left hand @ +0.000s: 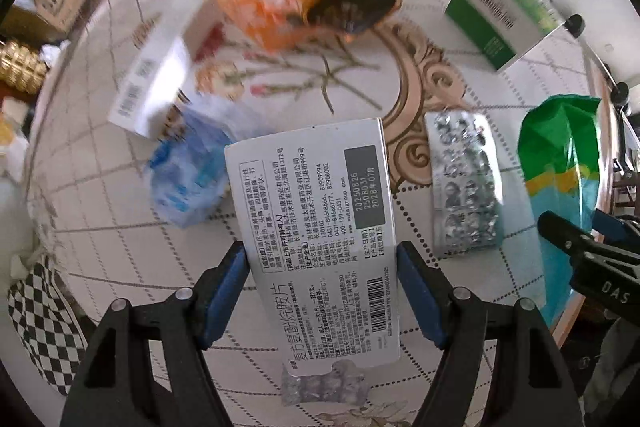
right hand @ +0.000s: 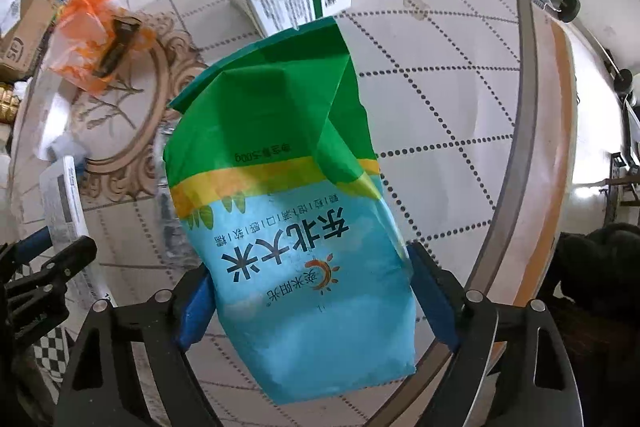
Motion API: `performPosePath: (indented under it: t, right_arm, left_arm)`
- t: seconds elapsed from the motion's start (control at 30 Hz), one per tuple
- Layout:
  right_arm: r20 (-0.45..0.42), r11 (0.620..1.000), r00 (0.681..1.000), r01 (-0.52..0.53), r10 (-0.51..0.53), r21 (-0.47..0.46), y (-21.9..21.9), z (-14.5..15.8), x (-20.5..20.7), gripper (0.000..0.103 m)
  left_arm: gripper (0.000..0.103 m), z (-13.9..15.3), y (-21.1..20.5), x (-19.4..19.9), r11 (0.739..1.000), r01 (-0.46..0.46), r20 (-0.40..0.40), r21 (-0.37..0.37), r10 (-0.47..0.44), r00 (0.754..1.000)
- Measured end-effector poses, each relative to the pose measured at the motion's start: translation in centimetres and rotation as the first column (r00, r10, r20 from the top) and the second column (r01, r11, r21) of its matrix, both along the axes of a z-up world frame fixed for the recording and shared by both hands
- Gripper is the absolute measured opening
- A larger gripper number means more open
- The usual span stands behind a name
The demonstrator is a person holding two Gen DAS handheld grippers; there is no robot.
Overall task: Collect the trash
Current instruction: 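Carry the leaflet and rice bag over the trash bin with both tools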
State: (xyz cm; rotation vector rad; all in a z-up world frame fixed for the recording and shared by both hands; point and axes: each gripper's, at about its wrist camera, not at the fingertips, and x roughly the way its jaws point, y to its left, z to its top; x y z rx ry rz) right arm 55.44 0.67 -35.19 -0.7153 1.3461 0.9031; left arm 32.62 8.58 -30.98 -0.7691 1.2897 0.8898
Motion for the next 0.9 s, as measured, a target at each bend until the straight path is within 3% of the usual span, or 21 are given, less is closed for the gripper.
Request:
performPosePath:
  t: [0.27, 0.47, 0.73, 0.9]
  right_arm:
    - [-0.004, 0.992, 0.997, 0.082, -0.082, 0.098, -3.6, 4.3, -3.4, 0.082]
    - [-0.011, 0.984, 0.995, 0.100, -0.099, 0.150, -5.8, 7.7, -11.5, 0.078]
    - [-0.058, 0.975, 0.986, 0.163, -0.156, 0.150, -11.6, 7.0, -20.9, 0.078]
    - [-0.103, 0.972, 0.979, 0.189, -0.176, 0.136, -16.7, 5.8, -29.5, 0.078]
  left_arm:
    - [0.072, 5.8, -2.3, -3.7, 0.991, 0.038, 0.038, 0.132, -0.043, 0.998]
    - [0.072, 8.2, -4.8, -9.2, 0.988, 0.018, 0.086, 0.154, -0.032, 0.996]
    - [0.072, 6.7, -8.9, -17.2, 0.990, 0.031, 0.114, 0.139, -0.047, 0.992]
    - [0.072, 5.2, -12.5, -25.0, 0.996, 0.014, 0.139, 0.084, -0.025, 0.990]
